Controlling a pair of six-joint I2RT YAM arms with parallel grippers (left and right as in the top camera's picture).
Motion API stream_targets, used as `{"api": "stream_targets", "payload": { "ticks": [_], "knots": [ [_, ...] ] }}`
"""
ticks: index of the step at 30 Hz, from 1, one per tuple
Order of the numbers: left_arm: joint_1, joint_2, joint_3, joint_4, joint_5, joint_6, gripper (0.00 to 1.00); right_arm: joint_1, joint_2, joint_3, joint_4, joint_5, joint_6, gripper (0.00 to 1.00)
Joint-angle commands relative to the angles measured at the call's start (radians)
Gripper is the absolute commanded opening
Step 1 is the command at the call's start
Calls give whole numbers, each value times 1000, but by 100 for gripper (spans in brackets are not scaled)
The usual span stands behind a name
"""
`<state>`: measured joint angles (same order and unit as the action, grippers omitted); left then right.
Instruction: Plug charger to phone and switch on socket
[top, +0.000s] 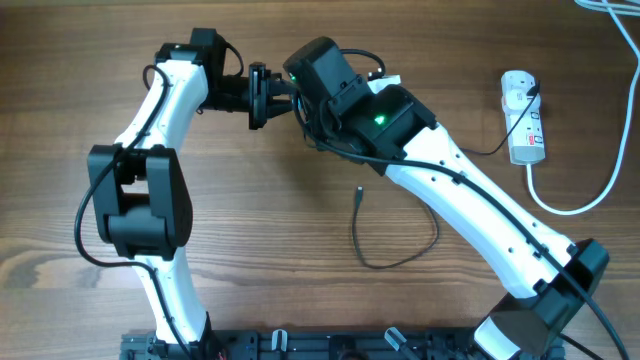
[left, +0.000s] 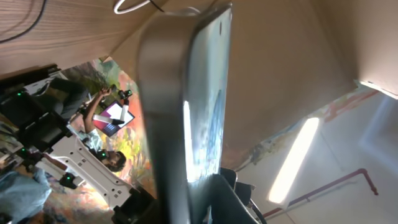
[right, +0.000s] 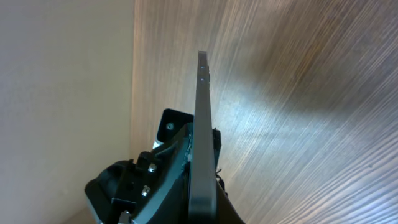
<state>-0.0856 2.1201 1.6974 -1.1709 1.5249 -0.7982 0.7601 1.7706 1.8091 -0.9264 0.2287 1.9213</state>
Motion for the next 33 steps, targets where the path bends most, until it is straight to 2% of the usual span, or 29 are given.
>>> {"api": "stream_targets", "payload": {
  "ticks": [1,3,4,6,7,8,10,13,16,18,23,25,29,33],
  "knots": [
    [-2,-33,14,-3,11,-3,9,3,6,10,10,7,-10,9],
    [-2,-33,14,-3,11,-3,4,3,6,10,10,7,-10,13],
    [-2,-33,14,-2,11,-3,4,3,6,10,8,7,-11,20],
    [-2,-33,14,5,9,-3,4,2,6,10,0,7,-12,41],
    [-2,-33,14,14,3,-3,4,1,5,10,-6,7,-31,56],
    [-2,-33,14,14,-4,-3,4,-3,0,10,-5,7,-97,70],
    [-1,-33,14,16,-18,-2,4,-10,-13,10,-6,6,-223,84],
    [-1,-33,14,17,-66,-2,4,-27,-45,10,-10,-24,-417,99],
    [4,-33,14,20,-132,2,4,-69,-85,10,-26,-70,-638,100],
    [10,-33,14,41,-155,13,4,-101,-105,10,-72,-69,-730,100],
    [30,-33,14,66,-185,35,4,-276,-114,10,-285,-68,-1106,99],
    [30,-33,14,75,-185,36,4,-343,-109,10,-340,-69,-1202,100],
    [30,-33,14,84,-185,62,4,-453,-107,-17,-409,-73,-1233,100],
    [30,-33,14,84,-185,66,4,-480,-107,-103,-411,-107,-1230,100]
  ]
}}
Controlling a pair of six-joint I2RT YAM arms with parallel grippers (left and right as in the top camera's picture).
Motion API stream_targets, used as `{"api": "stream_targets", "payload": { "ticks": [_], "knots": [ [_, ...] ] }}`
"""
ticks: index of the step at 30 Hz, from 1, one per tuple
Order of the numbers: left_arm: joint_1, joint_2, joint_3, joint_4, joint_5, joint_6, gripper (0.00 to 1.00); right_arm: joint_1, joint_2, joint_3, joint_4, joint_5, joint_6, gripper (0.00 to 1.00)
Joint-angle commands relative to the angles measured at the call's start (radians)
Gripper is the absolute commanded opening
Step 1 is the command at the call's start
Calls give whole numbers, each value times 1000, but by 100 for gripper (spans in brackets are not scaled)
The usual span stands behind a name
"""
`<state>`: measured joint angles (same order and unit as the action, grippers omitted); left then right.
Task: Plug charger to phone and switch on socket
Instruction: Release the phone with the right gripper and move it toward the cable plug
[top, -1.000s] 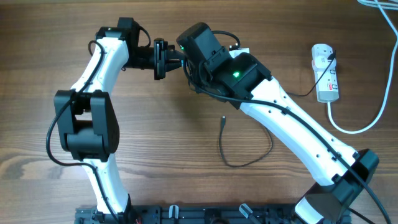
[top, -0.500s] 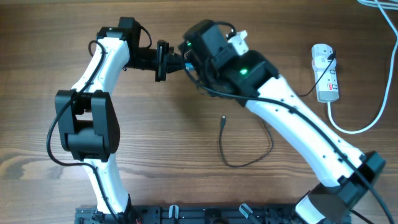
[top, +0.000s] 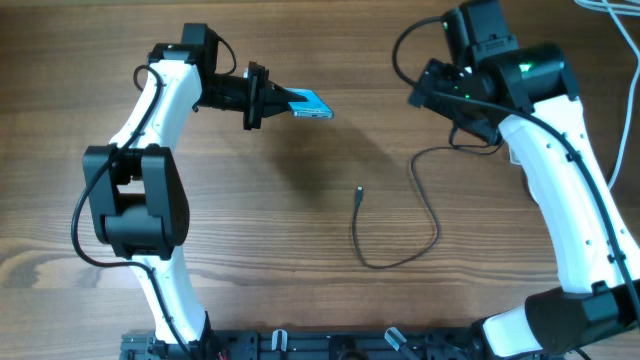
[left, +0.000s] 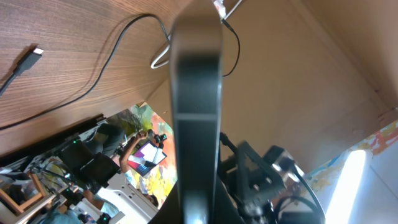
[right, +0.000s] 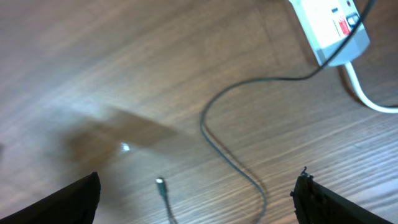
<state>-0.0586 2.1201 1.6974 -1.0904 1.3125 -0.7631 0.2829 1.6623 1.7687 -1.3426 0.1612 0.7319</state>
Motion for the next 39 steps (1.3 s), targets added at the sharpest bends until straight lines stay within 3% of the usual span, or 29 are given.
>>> {"api": "stream_targets", "payload": {
  "ticks": [1,8,10,21,32,35,39],
  "knots": [
    [3,-33,14,4,28,31,4,-2,2,-89,18,-61,-40,100],
    [3,-33,14,4,19,57,4,-1,2,-320,164,-145,-45,100],
    [3,-33,14,3,-47,56,4,-1,3,-388,237,-202,-48,100],
    [3,-33,14,28,-103,56,4,0,3,-542,367,-335,-73,99],
    [3,-33,14,29,209,56,4,0,4,-547,400,-336,-77,95],
    [3,-33,14,29,257,56,4,3,4,-547,400,-344,-84,86],
    [3,-33,14,-24,265,48,4,36,16,-547,422,-344,-153,83]
  ]
}}
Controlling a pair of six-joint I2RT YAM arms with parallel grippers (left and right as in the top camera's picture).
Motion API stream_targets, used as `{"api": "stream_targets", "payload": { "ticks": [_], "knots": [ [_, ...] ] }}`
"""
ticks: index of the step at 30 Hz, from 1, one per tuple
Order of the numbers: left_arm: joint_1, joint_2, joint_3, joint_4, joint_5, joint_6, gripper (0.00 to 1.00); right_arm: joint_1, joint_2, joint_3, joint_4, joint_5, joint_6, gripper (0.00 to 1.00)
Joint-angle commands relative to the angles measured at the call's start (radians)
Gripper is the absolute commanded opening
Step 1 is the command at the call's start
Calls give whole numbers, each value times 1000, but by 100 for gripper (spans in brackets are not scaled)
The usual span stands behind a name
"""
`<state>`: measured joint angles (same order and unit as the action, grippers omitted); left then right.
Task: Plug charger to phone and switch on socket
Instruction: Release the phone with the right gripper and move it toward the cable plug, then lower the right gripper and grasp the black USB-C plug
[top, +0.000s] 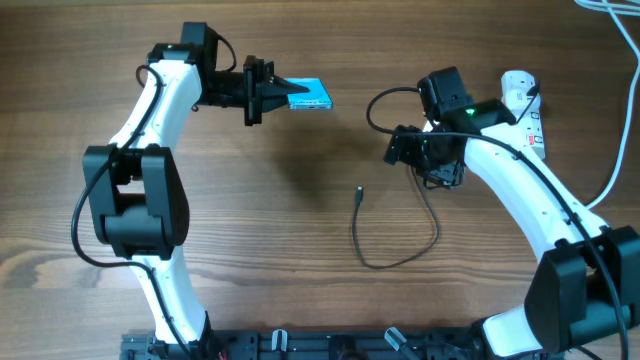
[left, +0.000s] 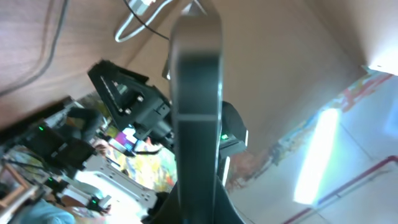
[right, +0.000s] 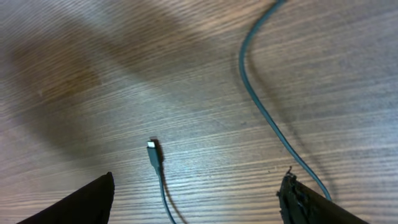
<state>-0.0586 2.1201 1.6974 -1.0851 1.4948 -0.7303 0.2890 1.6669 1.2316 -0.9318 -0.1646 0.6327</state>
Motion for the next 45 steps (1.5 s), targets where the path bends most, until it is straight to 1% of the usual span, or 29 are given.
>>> {"api": "stream_targets", "payload": {
  "ticks": [1,4,6,8,10,12,14,17,24,29,32,36,39,45],
  "knots": [
    [3,-33,14,-29,82,16,4,42,19,-10,11,-18,-53,82],
    [3,-33,14,-29,83,16,4,82,49,-10,14,-12,8,77],
    [3,-33,14,-30,83,16,4,102,65,-11,21,-9,27,75],
    [3,-33,14,-30,82,16,4,127,90,-16,46,-8,37,69],
    [10,-33,14,-29,82,16,4,138,109,-16,49,1,78,65],
    [26,-33,14,-30,82,16,4,146,121,-19,51,2,85,61],
    [43,-33,14,-29,82,16,4,148,125,-29,57,2,83,59],
    [74,-33,14,-29,82,16,4,167,125,-52,68,7,76,51],
    [118,-33,14,-29,82,16,4,304,173,-64,104,132,111,53],
    [120,-33,14,-29,79,16,4,309,203,-60,101,162,105,53],
    [120,-33,14,-29,79,16,4,309,225,-41,92,165,78,53],
    [120,-33,14,-21,79,16,4,310,260,40,0,179,72,52],
    [120,-33,14,-21,79,16,4,312,272,47,8,175,89,48],
    [120,-33,14,-21,79,20,4,349,275,45,37,168,114,48]
  ]
}}
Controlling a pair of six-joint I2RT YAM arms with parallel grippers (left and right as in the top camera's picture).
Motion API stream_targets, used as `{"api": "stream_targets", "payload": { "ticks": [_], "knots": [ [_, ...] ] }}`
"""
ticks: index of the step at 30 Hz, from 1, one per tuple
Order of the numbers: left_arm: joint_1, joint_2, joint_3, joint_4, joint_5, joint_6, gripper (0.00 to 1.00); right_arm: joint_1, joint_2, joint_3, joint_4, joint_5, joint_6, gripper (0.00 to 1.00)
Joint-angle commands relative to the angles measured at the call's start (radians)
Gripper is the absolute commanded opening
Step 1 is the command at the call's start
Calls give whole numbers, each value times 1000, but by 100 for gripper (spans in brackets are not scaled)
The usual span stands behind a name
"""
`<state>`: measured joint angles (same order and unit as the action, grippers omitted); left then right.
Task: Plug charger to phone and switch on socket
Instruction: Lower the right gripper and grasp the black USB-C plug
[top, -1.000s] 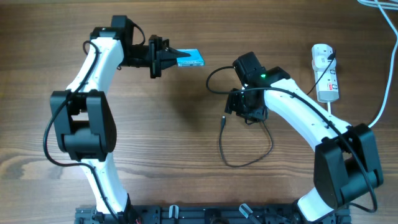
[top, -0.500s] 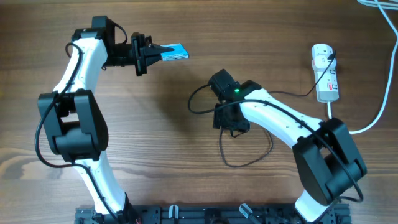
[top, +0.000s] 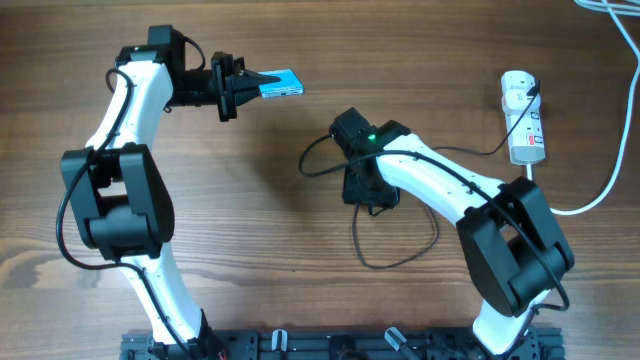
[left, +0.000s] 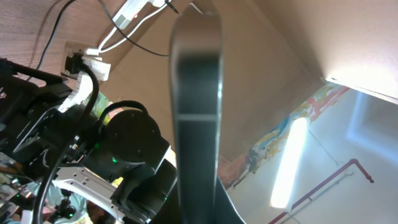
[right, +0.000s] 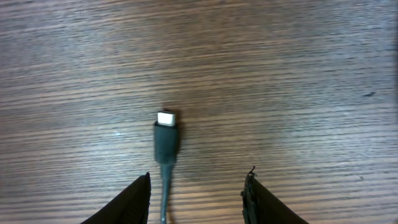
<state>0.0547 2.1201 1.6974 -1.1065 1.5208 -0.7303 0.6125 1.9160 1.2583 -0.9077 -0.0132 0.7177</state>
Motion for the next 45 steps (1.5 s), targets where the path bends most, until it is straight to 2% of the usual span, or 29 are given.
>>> {"api": "stream_targets", "payload": {
  "ticks": [1,7,10,16,20,27,37,39,45],
  "knots": [
    [6,-33,14,0,53,20,4,34,26,15,22,20,35,48],
    [6,-33,14,0,53,20,4,52,36,9,34,95,97,51],
    [6,-33,14,0,53,20,4,52,63,9,42,100,95,42],
    [6,-33,14,0,53,36,4,52,122,10,46,95,94,41],
    [6,-33,14,0,53,39,4,52,122,10,54,78,94,31],
    [6,-33,14,0,53,39,4,51,122,10,32,41,108,31],
    [6,-33,14,0,53,39,4,51,122,10,32,35,107,24],
    [6,-33,14,0,53,39,4,51,122,10,32,35,108,18],
    [6,-33,14,0,53,39,4,51,122,10,32,36,108,17]
  ]
}}
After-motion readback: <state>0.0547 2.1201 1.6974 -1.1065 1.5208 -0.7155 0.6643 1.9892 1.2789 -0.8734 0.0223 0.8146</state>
